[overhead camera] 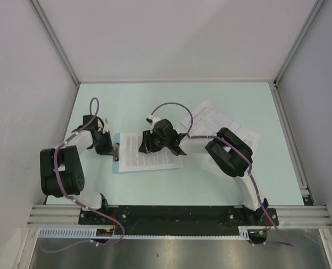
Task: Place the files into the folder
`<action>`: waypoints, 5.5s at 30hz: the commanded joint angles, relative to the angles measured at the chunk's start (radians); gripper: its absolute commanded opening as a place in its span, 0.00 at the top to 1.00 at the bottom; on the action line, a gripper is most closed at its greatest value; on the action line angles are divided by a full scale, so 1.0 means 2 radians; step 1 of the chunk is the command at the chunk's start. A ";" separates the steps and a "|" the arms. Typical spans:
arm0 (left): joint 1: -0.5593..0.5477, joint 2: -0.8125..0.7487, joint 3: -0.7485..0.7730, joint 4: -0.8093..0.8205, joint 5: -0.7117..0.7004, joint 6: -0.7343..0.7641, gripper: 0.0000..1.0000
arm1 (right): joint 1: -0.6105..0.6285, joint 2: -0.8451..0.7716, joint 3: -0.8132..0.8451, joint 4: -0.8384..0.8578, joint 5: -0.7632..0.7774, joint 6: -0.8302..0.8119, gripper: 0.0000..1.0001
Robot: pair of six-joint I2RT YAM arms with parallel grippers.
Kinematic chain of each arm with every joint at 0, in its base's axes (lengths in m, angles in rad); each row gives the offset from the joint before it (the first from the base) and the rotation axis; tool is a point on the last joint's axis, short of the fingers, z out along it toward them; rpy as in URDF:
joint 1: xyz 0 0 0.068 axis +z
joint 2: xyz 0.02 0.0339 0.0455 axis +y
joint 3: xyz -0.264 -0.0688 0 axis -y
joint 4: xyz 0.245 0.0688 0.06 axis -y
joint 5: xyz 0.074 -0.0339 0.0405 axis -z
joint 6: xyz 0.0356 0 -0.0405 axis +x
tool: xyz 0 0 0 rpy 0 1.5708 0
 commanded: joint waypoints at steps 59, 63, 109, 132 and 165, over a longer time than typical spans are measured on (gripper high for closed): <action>-0.139 0.093 0.063 -0.031 -0.208 -0.026 0.64 | -0.007 -0.085 0.004 -0.073 -0.038 -0.017 0.29; -0.139 0.085 0.055 -0.027 -0.206 -0.026 0.51 | -0.012 -0.102 0.006 -0.079 -0.041 -0.018 0.28; -0.089 0.045 0.097 -0.071 -0.125 0.013 0.52 | -0.140 -0.151 -0.111 -0.142 -0.017 -0.077 0.15; -0.108 0.102 0.081 -0.053 -0.167 -0.002 0.89 | -0.136 -0.128 -0.112 -0.147 0.005 -0.033 0.16; -0.049 0.050 0.024 0.003 0.025 0.006 1.00 | -0.170 -0.111 -0.113 -0.167 -0.008 -0.030 0.15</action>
